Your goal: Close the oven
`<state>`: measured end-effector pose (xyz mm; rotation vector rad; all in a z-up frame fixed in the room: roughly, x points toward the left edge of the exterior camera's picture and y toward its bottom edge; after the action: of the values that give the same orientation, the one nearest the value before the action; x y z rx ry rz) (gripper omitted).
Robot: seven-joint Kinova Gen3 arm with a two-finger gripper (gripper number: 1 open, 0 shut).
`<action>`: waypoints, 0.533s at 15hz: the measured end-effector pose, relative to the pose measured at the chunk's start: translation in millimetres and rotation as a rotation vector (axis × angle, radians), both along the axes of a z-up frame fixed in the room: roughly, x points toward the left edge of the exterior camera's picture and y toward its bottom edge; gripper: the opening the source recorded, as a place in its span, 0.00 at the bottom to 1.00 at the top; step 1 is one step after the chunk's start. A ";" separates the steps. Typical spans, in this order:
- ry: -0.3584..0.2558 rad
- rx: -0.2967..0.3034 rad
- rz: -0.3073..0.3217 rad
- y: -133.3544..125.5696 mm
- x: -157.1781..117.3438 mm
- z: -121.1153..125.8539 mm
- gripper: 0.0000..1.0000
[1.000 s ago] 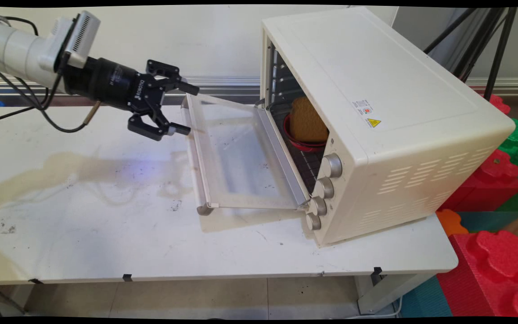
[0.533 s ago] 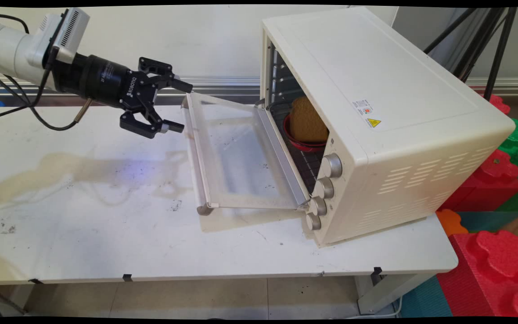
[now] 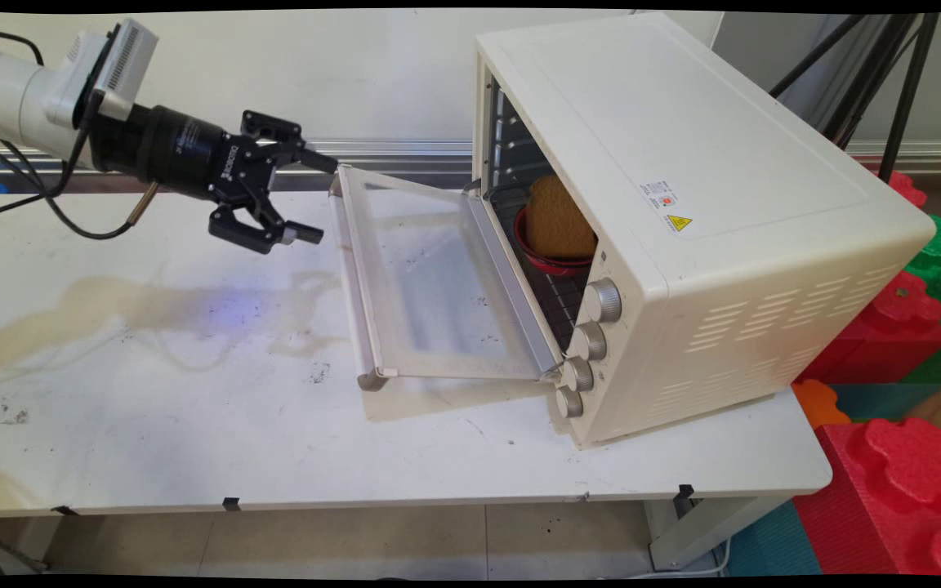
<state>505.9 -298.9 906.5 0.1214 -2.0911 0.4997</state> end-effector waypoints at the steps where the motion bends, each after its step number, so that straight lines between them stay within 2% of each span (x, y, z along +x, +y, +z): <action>1: -0.011 0.009 0.005 1.0 4.2 -3.4 1.00; 8: -0.069 0.072 0.020 9.5 27.1 -31.3 1.00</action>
<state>533.0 -289.4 875.2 0.1692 -2.1780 0.4465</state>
